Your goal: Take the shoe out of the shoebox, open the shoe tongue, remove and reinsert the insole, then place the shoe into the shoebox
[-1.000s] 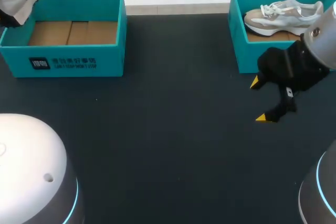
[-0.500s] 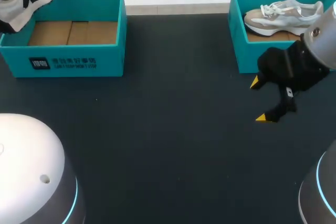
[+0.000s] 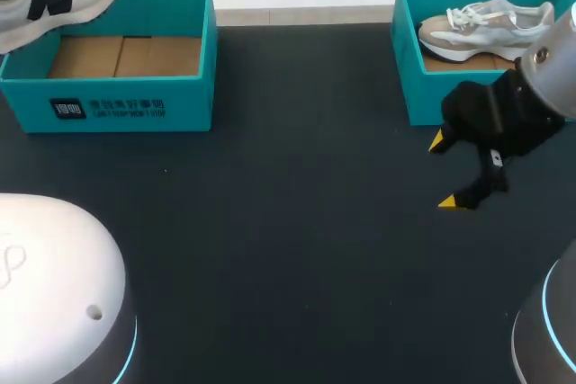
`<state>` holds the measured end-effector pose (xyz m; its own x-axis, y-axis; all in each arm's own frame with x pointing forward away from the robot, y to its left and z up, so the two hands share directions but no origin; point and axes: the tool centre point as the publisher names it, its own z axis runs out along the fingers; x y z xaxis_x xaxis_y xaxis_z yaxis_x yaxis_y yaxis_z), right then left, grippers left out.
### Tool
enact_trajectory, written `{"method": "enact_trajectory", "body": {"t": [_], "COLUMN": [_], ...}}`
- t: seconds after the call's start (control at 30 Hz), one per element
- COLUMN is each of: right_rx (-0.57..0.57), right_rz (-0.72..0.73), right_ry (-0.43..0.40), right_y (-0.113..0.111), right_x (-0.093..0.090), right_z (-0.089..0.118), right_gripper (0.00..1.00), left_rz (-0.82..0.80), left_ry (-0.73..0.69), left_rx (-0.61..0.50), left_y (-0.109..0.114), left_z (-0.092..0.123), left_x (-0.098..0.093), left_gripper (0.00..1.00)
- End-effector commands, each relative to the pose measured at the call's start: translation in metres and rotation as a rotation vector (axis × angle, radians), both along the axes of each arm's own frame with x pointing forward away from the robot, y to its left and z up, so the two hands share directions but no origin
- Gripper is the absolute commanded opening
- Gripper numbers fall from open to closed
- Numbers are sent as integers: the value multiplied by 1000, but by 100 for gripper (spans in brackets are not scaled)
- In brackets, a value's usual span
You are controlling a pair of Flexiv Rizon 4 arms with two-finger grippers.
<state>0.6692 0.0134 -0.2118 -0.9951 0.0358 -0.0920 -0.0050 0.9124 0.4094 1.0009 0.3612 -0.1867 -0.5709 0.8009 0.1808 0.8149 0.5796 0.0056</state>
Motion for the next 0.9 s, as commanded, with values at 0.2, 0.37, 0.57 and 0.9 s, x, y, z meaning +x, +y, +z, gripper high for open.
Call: {"method": "enact_trajectory", "body": {"t": [0.2, 0.37, 0.57, 0.9], "right_rx": [-1, -1, -1, -1], "right_rz": [0, 0, 0, 0], "right_ry": [1, 1, 1, 1], "right_y": [1, 1, 1, 1], "right_x": [1, 1, 1, 1], "right_z": [-1, -1, -1, -1], "right_gripper": [100, 100, 100, 100], "left_rz": [-856, -856, -759, -697], "left_ry": [-186, -186, -170, -171], "left_rx": [55, 55, 11, -18], "left_y": [1, 1, -7, -17], "left_z": [2, 2, -9, -9], "left_x": [-12, -12, 11, 10], "left_gripper": [0, 0, 0, 0]}}
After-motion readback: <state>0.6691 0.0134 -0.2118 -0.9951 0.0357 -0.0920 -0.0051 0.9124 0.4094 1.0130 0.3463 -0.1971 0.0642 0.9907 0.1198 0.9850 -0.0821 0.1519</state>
